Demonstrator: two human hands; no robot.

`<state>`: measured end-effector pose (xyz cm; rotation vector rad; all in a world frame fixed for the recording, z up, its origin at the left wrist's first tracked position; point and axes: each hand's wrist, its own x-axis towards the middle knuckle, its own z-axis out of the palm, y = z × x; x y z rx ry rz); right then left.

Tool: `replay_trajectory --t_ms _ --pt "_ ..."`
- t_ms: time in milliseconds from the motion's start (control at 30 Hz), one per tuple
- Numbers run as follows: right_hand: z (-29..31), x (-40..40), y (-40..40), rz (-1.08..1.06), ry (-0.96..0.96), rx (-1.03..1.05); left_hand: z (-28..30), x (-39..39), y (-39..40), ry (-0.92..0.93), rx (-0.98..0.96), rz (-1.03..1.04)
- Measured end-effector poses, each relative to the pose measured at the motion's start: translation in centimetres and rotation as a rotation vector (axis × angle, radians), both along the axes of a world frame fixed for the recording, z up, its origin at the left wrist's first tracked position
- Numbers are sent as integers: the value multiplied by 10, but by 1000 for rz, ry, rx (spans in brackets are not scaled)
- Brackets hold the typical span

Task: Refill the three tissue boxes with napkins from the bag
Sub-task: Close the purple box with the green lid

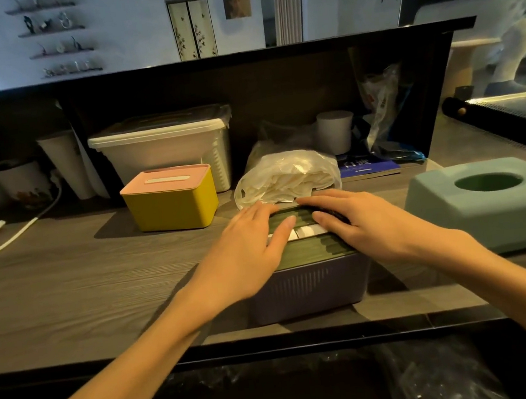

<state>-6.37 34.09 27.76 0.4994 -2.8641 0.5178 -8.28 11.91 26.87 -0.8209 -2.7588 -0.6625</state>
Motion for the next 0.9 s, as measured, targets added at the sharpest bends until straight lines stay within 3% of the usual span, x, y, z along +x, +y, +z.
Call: replay_trajectory --t_ms 433,600,900 --pt "-13 -14 -16 -7 -57 -167 -2 -25 -16 -38 -13 -37" --pt "-18 -45 -62 1 -3 -209 0 -53 -62 -63 91 -35" --pt "-20 -120 -168 12 -39 -261 -10 -121 -174 -75 75 359"
